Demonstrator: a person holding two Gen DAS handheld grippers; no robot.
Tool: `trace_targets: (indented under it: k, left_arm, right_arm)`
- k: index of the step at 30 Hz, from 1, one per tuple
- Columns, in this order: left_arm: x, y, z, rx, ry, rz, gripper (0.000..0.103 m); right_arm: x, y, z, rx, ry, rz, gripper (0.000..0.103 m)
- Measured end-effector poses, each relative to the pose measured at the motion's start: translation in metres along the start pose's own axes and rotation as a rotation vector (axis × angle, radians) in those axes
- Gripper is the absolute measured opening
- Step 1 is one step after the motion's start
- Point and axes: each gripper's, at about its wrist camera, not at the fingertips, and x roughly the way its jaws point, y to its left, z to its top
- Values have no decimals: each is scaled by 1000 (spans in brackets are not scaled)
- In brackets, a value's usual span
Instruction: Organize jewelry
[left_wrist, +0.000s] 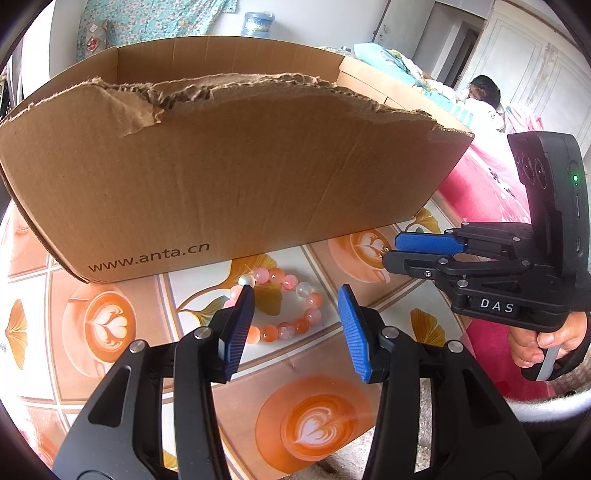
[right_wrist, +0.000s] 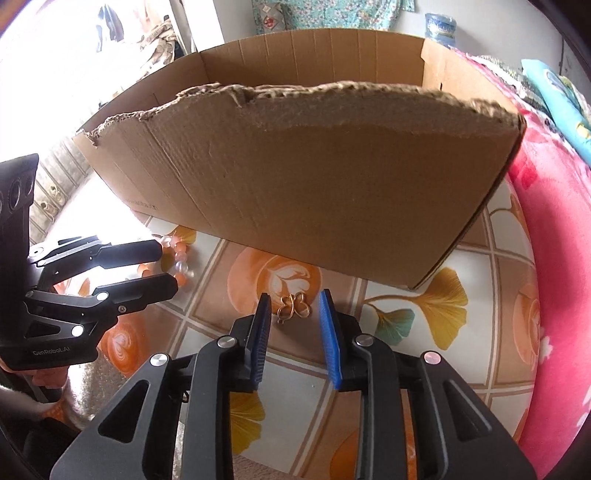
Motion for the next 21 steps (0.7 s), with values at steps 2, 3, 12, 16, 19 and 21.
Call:
trace_targets:
  k: [2,3,12,16,19,21]
  left_arm:
    - [0,0,0,0,0,-1,45]
    - [0,0,0,1,0,0,45]
    - [-1,0,0,2,0,1,45]
    - [-1,0,0,2,1,0,45]
    - [-2,1,-1,3,-6,-2,45]
    - [-5,0,-2,8,-15,-12,45]
  right_arm:
    - [2,8,5,-39,2,-21,27]
    - [2,10,5,-51,2,-30,25]
    - [7,23,13,-19,2,-13,16]
    - [6,8,11,30,0,11,16]
    - [0,-5,8,69,-9,32,16]
    - [-4,-10,8,94,-21,45,16]
